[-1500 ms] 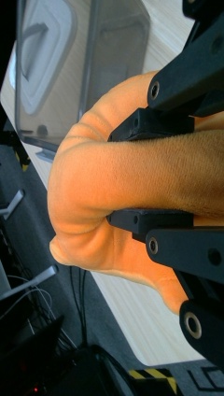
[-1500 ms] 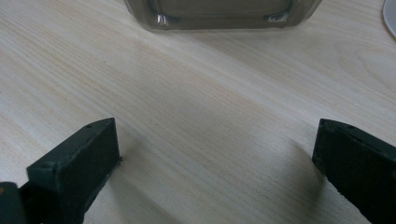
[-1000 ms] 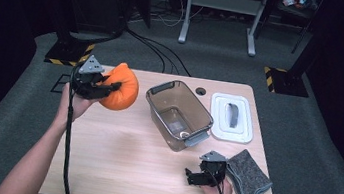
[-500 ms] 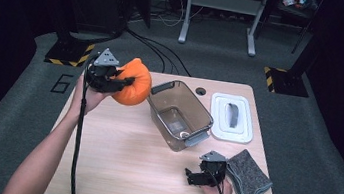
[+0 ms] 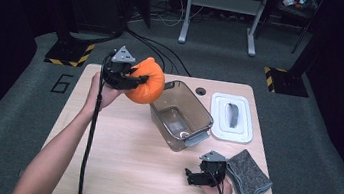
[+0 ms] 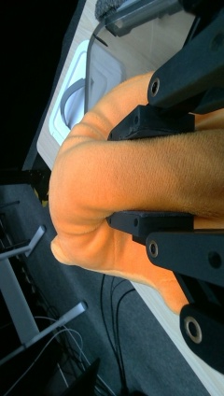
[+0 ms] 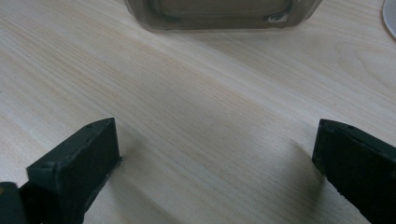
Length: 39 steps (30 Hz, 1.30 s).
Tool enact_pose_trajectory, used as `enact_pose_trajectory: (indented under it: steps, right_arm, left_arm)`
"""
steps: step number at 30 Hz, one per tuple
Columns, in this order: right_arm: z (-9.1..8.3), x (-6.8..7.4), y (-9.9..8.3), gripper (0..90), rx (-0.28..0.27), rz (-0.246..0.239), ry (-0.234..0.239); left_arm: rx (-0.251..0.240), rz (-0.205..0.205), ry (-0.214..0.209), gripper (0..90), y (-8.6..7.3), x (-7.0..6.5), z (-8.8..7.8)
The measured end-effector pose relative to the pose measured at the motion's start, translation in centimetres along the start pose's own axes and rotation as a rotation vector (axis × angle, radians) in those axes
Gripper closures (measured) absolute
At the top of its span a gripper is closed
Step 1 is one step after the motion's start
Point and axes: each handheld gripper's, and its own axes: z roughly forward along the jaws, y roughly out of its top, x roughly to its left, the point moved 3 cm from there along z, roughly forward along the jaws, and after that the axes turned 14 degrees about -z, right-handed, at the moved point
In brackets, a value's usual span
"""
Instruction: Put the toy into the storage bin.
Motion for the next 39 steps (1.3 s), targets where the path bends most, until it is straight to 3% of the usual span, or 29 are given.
enact_pose_trajectory:
  steps: [18,24,27,39]
  right_arm:
    - [0.0,-0.1,0.0,0.0,-0.004,-0.019,-0.005]
    - [0.0,-0.1,0.0,0.0,-0.004,-0.019,-0.003]
    - [0.0,-0.1,0.0,0.0,-0.004,-0.02,0.0]
    - [0.0,-0.1,0.0,0.0,-0.007,-0.017,0.001]
  left_arm:
    - [0.019,0.003,-0.043,61.9,1.1,-2.7,4.3]
    - [0.035,-0.007,-0.066,61.5,0.9,-3.2,5.7]
    - [0.048,-0.036,-0.096,61.4,0.7,-3.3,6.5]
    - [0.086,-0.028,-0.104,60.9,-0.9,-4.4,8.9]
